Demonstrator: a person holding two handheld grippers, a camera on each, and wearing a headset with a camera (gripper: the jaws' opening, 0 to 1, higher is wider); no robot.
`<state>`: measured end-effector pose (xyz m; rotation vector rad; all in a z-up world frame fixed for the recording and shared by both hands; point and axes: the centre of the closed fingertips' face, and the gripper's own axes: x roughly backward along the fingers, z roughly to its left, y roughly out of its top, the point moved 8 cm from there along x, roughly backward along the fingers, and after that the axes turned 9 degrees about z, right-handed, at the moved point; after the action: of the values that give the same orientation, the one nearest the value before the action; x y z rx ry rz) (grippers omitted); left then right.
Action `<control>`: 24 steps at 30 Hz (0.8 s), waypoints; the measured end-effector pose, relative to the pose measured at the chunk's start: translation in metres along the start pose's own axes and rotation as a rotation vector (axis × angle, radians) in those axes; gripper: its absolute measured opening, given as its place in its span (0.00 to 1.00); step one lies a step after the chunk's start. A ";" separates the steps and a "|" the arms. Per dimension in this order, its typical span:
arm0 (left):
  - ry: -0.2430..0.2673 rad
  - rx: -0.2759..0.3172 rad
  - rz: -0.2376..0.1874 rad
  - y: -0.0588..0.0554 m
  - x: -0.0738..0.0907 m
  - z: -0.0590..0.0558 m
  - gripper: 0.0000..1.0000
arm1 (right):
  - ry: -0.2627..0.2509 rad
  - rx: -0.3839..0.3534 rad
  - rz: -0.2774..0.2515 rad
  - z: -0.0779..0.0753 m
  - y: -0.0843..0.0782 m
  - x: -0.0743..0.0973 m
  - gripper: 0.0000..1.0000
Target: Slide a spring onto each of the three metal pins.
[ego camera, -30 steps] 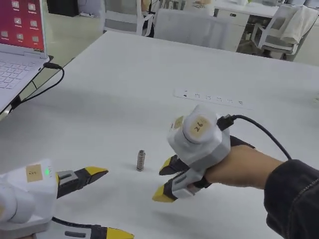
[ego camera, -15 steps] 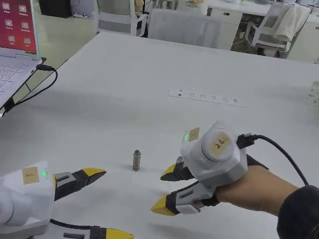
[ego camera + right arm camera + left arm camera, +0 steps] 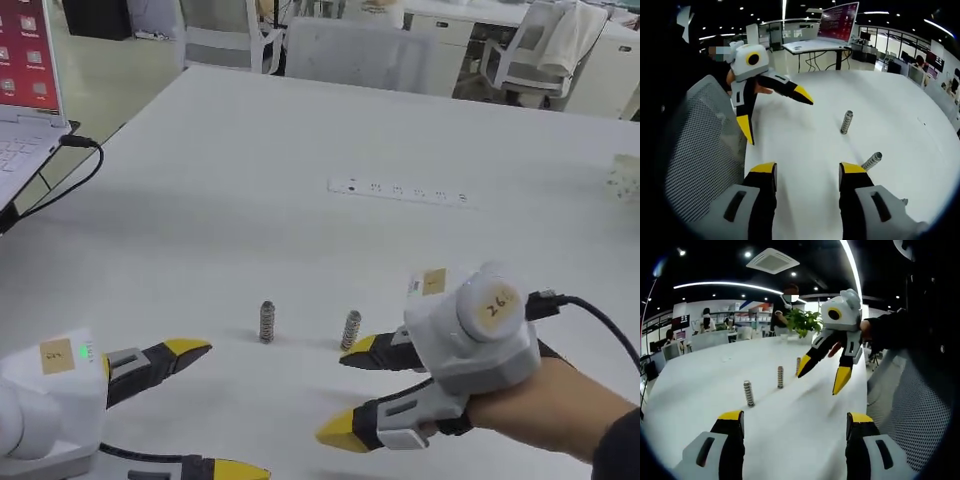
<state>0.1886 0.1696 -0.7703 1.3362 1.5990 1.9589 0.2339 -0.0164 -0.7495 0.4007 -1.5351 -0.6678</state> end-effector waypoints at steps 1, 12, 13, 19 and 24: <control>0.000 0.000 0.000 0.000 0.000 0.000 0.81 | -0.004 0.000 -0.005 0.000 -0.001 0.001 0.49; -0.008 0.000 -0.003 0.003 -0.002 -0.003 0.81 | -0.050 -0.039 -0.044 -0.001 -0.016 0.020 0.58; -0.009 0.000 -0.004 0.003 -0.002 -0.004 0.82 | -0.056 -0.044 -0.049 -0.002 -0.017 0.021 0.58; -0.010 0.001 -0.008 0.005 -0.002 -0.004 0.83 | -0.082 -0.076 -0.071 -0.003 -0.026 0.031 0.62; -0.012 0.003 -0.009 0.006 -0.003 -0.005 0.83 | -0.101 -0.098 -0.083 -0.004 -0.036 0.040 0.65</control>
<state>0.1883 0.1626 -0.7660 1.3372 1.6005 1.9407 0.2294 -0.0695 -0.7412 0.3620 -1.5807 -0.8357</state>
